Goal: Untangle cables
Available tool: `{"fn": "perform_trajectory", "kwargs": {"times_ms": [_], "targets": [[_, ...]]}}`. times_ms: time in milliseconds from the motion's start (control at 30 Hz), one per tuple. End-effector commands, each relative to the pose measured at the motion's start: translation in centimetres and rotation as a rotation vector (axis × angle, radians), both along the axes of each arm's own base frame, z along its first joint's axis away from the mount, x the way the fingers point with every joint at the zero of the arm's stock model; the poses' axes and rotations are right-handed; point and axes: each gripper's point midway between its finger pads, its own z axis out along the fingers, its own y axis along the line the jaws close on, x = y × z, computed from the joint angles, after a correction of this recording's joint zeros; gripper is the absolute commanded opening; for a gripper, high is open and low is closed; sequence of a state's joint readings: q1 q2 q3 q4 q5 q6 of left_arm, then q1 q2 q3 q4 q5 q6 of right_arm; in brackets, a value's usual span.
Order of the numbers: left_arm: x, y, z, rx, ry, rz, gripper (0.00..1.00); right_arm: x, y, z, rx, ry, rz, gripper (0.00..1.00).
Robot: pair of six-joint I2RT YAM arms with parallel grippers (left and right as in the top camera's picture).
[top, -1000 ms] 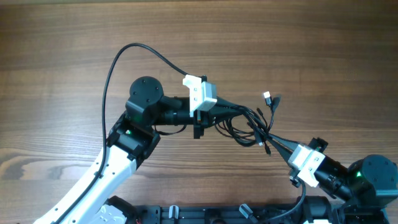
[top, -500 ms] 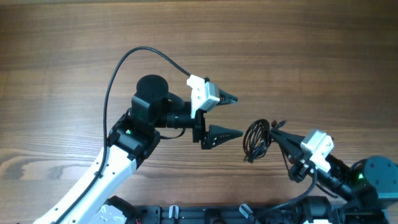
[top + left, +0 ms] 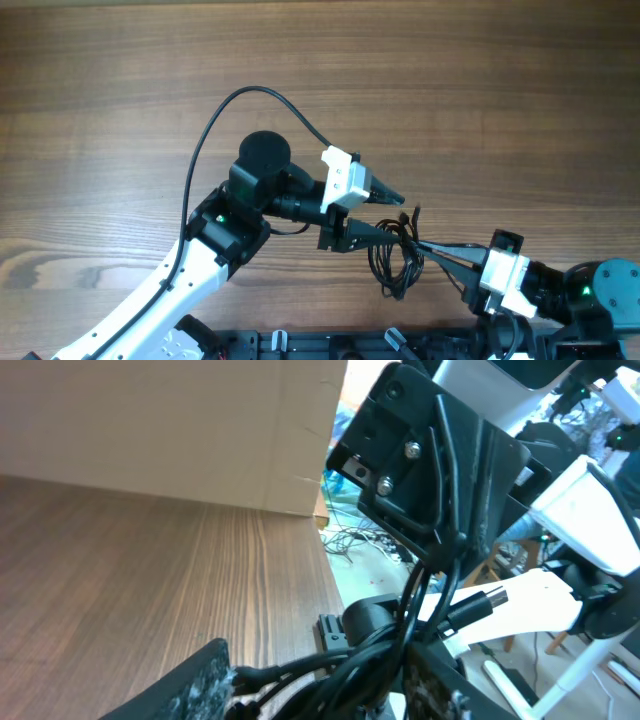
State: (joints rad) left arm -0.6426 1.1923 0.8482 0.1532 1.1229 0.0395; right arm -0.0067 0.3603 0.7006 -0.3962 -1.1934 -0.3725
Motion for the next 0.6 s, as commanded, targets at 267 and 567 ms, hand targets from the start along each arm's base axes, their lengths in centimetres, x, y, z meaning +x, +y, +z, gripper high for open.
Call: {"fn": "perform_trajectory", "kwargs": {"times_ms": [267,567], "targets": [[-2.7,-0.8,0.7,-0.029,-0.046,-0.111,0.04,-0.5,0.2,1.1,-0.005,-0.063,0.037,0.04],[0.4,-0.9,0.3,-0.006,-0.051,0.049,0.04,2.1,-1.0,0.8,0.022,0.025,-0.131,0.04]]}}
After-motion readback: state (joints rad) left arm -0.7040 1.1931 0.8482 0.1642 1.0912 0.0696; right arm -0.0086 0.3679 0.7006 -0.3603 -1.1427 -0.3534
